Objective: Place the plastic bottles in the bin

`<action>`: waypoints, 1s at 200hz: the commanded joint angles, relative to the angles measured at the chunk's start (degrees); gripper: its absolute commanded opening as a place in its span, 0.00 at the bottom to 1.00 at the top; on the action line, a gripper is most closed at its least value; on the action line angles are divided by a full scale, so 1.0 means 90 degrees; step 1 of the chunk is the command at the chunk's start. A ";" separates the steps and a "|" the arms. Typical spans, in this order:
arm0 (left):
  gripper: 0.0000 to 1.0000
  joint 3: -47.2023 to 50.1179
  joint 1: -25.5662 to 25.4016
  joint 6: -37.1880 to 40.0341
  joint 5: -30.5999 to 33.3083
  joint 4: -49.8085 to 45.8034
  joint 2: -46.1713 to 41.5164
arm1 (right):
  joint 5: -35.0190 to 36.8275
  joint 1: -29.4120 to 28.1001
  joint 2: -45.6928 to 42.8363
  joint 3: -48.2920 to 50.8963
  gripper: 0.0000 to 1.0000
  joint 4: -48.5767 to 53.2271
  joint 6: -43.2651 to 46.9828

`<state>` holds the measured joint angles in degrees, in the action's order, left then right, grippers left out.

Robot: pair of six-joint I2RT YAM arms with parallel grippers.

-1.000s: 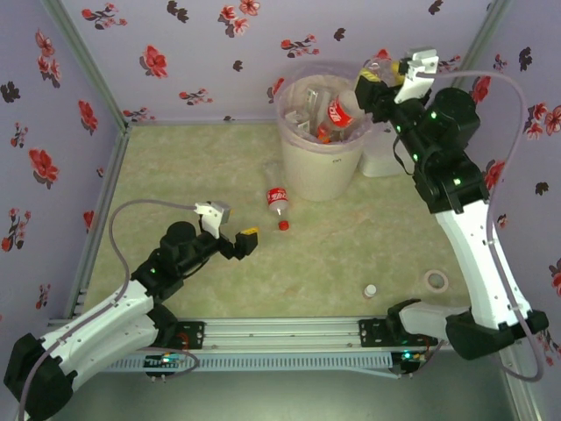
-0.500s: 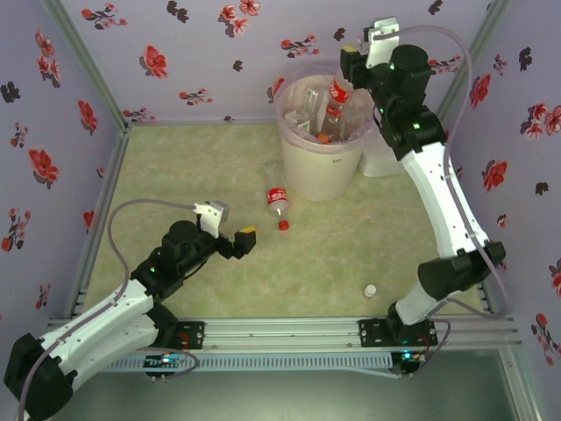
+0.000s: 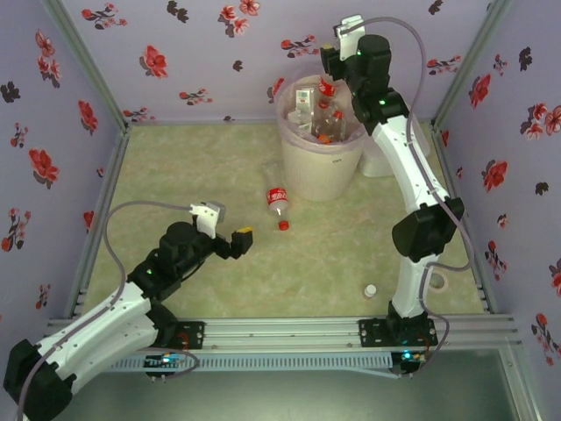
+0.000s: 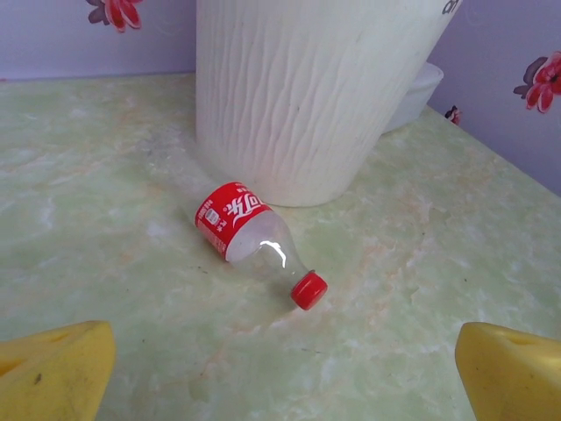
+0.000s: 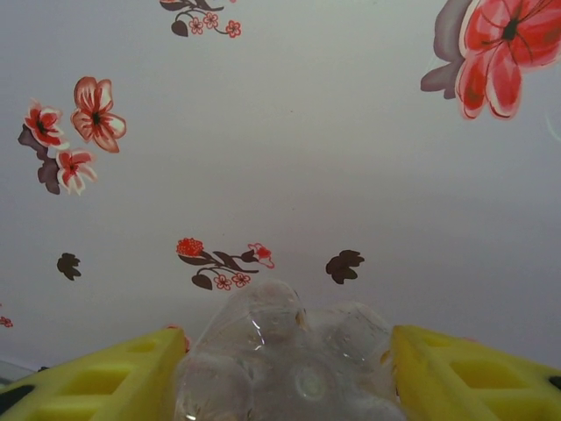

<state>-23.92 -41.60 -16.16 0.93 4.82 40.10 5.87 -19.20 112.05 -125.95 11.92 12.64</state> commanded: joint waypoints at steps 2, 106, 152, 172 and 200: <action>1.00 -0.0057 0.0072 -0.0049 0.0167 -0.0045 -0.0090 | -0.0163 0.0130 0.0379 -0.0301 0.00 0.1184 -0.0005; 1.00 -0.0076 0.0129 -0.0094 0.0168 0.0083 0.0040 | -0.0929 0.0060 0.1049 -0.1535 0.00 0.3389 -0.0377; 1.00 -0.0154 0.0139 -0.0079 0.0151 0.0129 0.0216 | -0.0385 -0.0157 0.1458 -0.1128 0.00 0.3497 0.0001; 1.00 -0.0125 0.0140 -0.0094 0.0151 0.0102 0.0188 | -0.0494 -0.0186 0.1456 -0.0641 0.00 0.3223 -0.0184; 1.00 -0.0086 0.0150 -0.0118 0.0151 0.0090 0.0164 | -0.0621 -0.0191 0.1538 -0.0100 0.00 0.3002 -0.0525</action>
<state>-23.92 -40.80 -16.38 1.52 5.04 42.04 -0.34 -20.99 122.21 -132.62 31.66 8.01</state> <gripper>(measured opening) 0.997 0.591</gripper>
